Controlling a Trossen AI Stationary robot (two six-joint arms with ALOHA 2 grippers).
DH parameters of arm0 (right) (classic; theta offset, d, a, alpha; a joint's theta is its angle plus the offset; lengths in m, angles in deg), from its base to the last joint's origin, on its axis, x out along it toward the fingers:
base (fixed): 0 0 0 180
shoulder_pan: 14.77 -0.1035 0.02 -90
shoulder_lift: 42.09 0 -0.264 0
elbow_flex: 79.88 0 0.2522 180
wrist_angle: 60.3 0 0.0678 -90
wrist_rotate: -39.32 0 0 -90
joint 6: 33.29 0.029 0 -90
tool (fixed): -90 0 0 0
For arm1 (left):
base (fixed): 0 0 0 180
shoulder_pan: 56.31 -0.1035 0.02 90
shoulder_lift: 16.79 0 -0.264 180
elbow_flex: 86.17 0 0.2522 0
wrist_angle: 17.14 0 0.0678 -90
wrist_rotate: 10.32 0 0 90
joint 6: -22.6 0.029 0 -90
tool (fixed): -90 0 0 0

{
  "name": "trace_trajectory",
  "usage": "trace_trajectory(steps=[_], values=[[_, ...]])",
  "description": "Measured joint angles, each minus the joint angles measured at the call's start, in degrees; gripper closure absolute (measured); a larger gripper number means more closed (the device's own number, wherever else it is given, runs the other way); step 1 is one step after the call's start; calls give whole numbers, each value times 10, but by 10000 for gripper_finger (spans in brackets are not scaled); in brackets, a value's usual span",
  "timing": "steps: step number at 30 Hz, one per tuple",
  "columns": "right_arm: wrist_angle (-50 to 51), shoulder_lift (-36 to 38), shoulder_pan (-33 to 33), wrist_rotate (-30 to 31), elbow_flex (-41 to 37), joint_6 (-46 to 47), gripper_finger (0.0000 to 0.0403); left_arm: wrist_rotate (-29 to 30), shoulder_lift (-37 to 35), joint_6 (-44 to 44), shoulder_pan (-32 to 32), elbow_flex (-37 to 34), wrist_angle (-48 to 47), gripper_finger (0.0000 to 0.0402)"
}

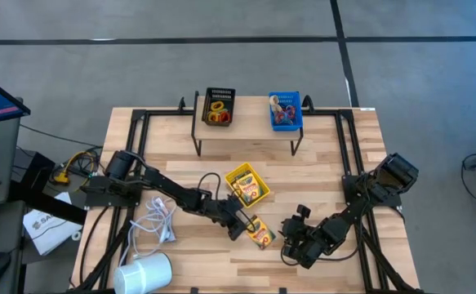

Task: Pick & Place Office Desk Supplies
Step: Put the yellow crayon box into the yellow bin

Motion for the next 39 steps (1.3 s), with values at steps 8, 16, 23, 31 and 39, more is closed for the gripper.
trace_trajectory(steps=[8, 16, 23, 31, 39], values=[[-1, 0, 0, 0, 0, 0, 253, -8, 1, 11, 1, 2, -2, 302], [-1, 34, -41, -57, 0, 22, 253, -9, 1, 27, 3, 2, -4, 356], [-68, -2, -42, -133, 0, 56, 253, 2, 2, 26, 3, 2, -1, 331], [-157, -51, -6, -148, 2, 22, 253, 15, 4, 26, 6, 4, 8, 314], [-180, -54, 15, -167, 2, 1, 253, 19, 5, 29, 7, 4, 20, 313]])
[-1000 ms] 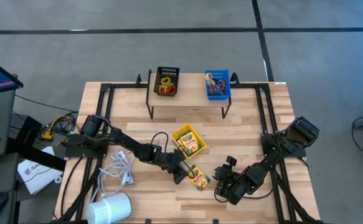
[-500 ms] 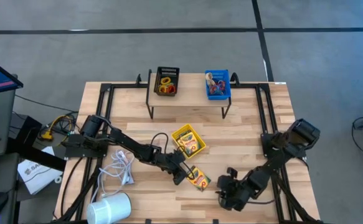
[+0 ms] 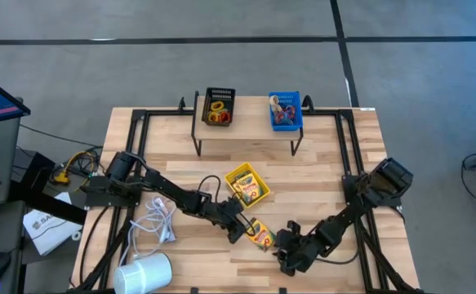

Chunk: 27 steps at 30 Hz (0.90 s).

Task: Pick & Place Office Desk Supplies
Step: Put the yellow crayon box into the yellow bin

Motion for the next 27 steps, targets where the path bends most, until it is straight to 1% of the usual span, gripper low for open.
trace_trajectory(steps=[15, 27], values=[[-3, -1, 28, -6, 0, -39, 253, -10, 3, 2, 0, -1, 37, 313], [-1, -2, 28, 0, -1, -41, 253, -12, 3, 5, 0, 0, 28, 314]])
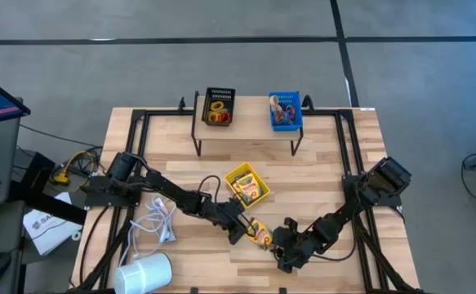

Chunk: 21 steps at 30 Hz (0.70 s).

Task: Pick & Place Office Desk Supplies
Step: Put the yellow crayon box into the yellow bin

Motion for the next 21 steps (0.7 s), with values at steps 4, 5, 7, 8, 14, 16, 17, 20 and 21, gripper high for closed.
trace_trajectory(steps=[4, 5, 7, 8, 14, 16, 17, 20, 21], values=[[0, 0, -1, 1, 0, 0, 253, 0, 0, 2, 0, 1, -13, 314], [0, 0, -1, 1, 0, 0, 253, 3, -1, 2, 0, 1, -19, 314], [0, 0, -1, 1, 0, 0, 253, 8, -1, 3, 0, 2, -29, 314], [0, 0, -1, 1, 0, 0, 253, 9, -1, 4, 0, 2, -30, 314], [0, 0, -1, 3, -1, -5, 253, 18, -1, 14, 3, 2, -36, 314], [0, 0, -1, 3, -1, -5, 253, 25, -1, 14, 4, 2, -43, 314], [0, 0, -1, 3, -1, -5, 253, 26, -1, 14, 6, 2, -46, 314], [0, 0, -1, 3, -1, -6, 253, 29, -2, 13, 6, 2, -49, 314], [0, 0, -1, 3, -1, -6, 253, 29, -2, 14, 6, 2, -49, 314]])
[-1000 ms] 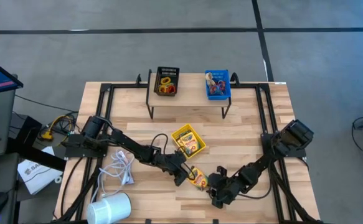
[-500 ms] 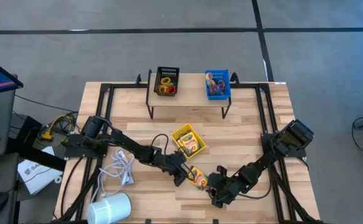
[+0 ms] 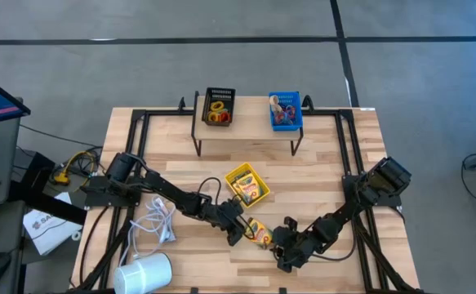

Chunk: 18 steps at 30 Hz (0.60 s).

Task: Pick & Place Office Desk Supplies
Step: Put the yellow crayon box into the yellow bin

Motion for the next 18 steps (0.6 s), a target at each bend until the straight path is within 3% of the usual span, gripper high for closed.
trace_trajectory(steps=[18], values=[[0, 0, 0, -1, 0, 0, 253, 10, 0, 14, 0, 0, -9, 319]])
